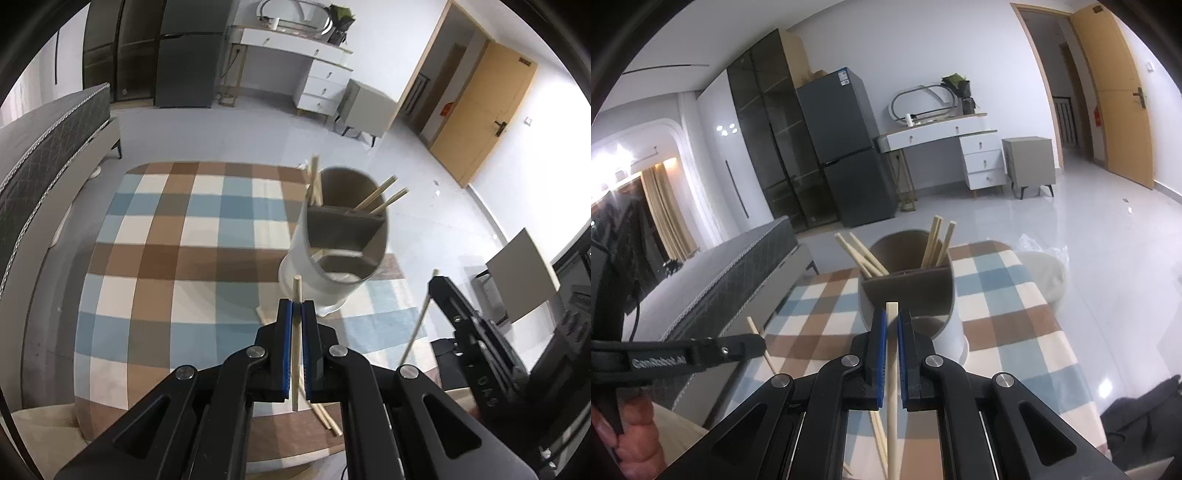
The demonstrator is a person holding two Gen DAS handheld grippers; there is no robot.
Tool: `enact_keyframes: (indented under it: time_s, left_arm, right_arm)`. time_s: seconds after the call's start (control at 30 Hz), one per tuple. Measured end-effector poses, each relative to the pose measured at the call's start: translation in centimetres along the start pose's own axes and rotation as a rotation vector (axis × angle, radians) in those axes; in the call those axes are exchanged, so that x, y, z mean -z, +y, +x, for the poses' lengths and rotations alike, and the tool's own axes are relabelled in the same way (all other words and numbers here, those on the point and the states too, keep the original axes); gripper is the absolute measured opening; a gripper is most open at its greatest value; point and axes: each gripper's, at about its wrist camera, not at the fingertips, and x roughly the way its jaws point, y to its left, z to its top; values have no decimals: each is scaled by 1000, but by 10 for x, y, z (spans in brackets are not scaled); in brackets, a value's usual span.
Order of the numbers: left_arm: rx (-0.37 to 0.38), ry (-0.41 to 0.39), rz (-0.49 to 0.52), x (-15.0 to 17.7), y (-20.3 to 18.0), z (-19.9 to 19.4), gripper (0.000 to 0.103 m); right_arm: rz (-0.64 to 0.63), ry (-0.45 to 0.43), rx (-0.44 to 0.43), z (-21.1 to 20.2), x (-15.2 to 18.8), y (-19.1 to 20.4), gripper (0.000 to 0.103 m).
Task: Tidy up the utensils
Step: 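Raise both held chopsticks up over the white holder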
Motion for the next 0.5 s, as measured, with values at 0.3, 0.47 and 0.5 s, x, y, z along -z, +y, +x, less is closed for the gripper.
enact_keyframes:
  time_s: [0.3, 0.47, 0.5]
  left_arm:
    - [88, -81, -46, -39, -5, -31, 0]
    - [105, -133, -51, -71, -11, -44, 0]
    - [107, -138, -53, -76, -12, -45, 0]
  right_arm:
    - [-35, -156, 22, -15, -41, 11, 5]
    - [-46, -225, 75, -6, -69, 8, 5]
    - [-44, -228, 78, -3, -75, 7, 5]
